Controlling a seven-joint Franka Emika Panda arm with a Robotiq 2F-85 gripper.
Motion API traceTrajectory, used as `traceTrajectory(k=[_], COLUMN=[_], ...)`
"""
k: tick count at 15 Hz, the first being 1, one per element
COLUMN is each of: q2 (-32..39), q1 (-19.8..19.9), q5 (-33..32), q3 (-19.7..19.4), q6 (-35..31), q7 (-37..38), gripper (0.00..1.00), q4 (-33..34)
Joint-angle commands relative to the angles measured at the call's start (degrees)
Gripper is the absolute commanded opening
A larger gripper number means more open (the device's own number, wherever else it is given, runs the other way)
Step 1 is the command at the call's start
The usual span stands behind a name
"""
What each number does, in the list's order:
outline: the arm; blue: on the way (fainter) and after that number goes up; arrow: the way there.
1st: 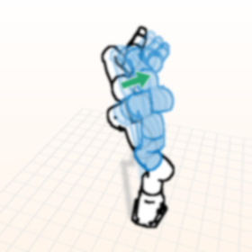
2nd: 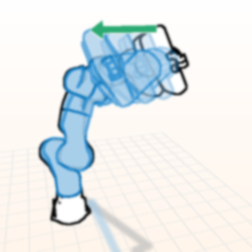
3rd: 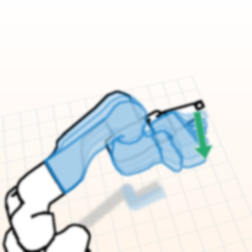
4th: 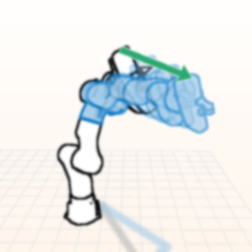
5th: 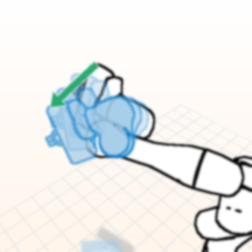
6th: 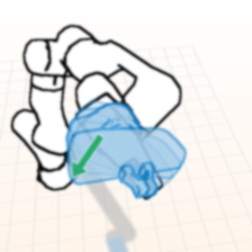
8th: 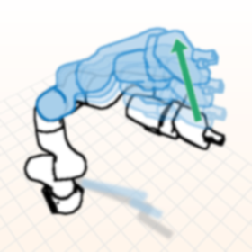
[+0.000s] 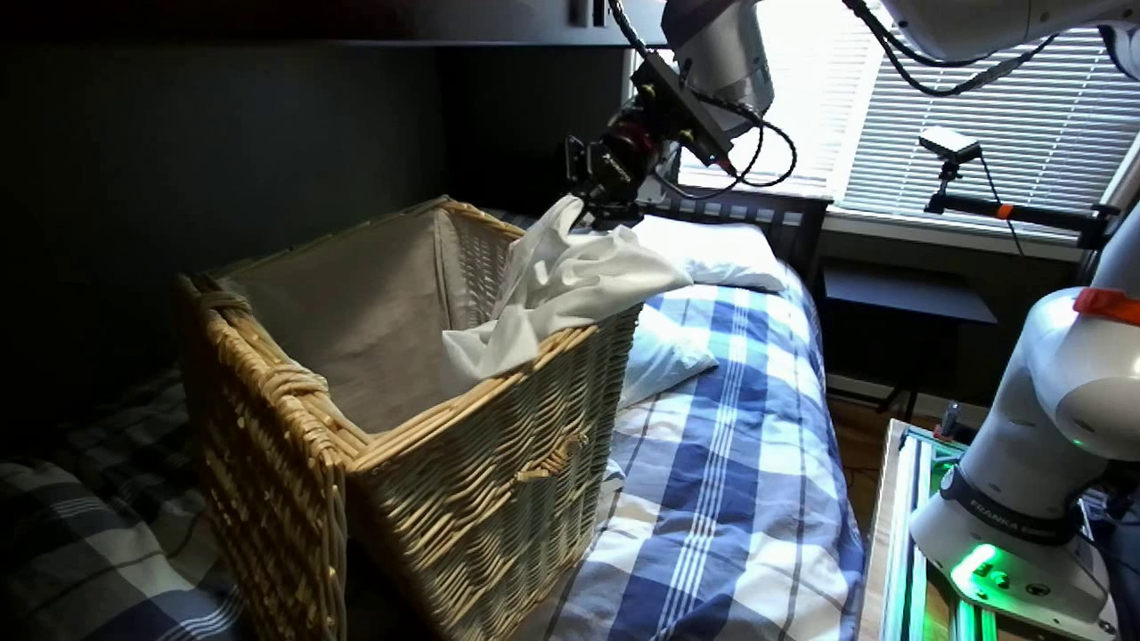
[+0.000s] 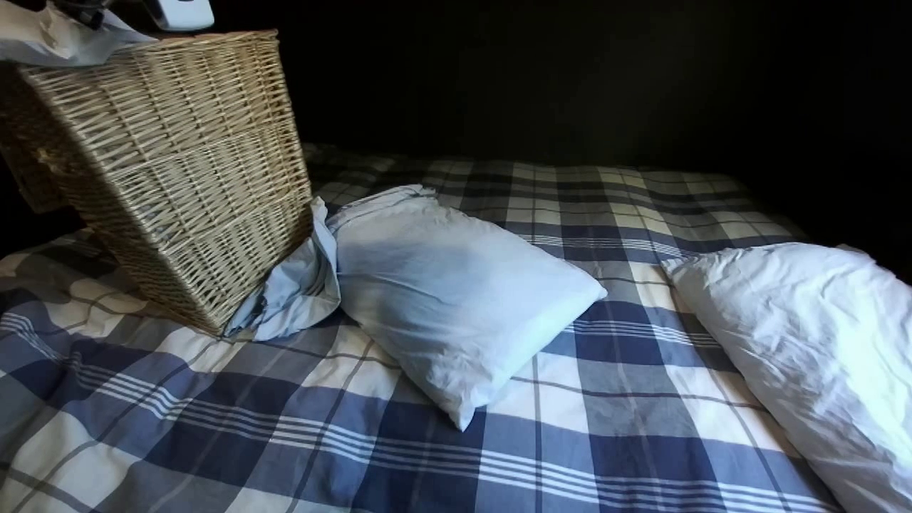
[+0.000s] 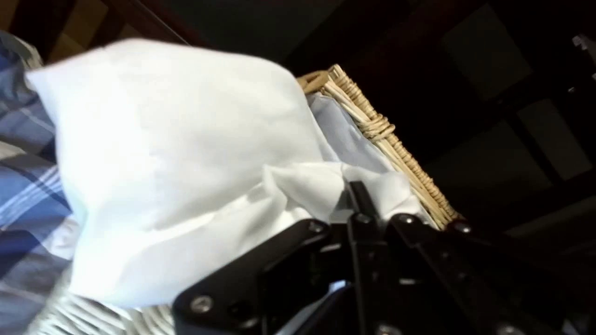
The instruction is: Put the cloth on the edge of the basket in the basket
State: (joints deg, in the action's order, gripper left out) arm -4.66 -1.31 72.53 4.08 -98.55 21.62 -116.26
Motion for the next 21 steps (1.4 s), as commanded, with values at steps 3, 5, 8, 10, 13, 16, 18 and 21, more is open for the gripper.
traceTrajectory(k=[3, 5, 8, 10, 13, 16, 18, 21], q2=[4.8, 5.6, 5.8, 4.8, 0.7, -4.1, -8.2, -14.9], q1=[-3.9, -4.9, -5.7, -5.8, -5.8, -5.2, -4.6, -3.2], q5=[3.0, 2.8, 1.9, 1.0, -4.3, -12.7, -20.3, -30.7], q3=[2.8, 3.4, 3.8, 3.7, 3.6, 3.5, 3.4, 3.2], q6=[-13.3, -17.9, -21.1, -22.3, -22.5, -21.9, -21.8, -21.6], q7=[-15.4, -20.7, -25.7, -27.8, -25.2, -20.2, -18.5, -16.3], gripper=[0.01, 0.01, 0.28, 0.41, 0.64, 0.86, 0.99, 1.00], q4=[4.6, 5.5, 6.3, 5.8, 3.3, 0.6, -1.2, -4.5])
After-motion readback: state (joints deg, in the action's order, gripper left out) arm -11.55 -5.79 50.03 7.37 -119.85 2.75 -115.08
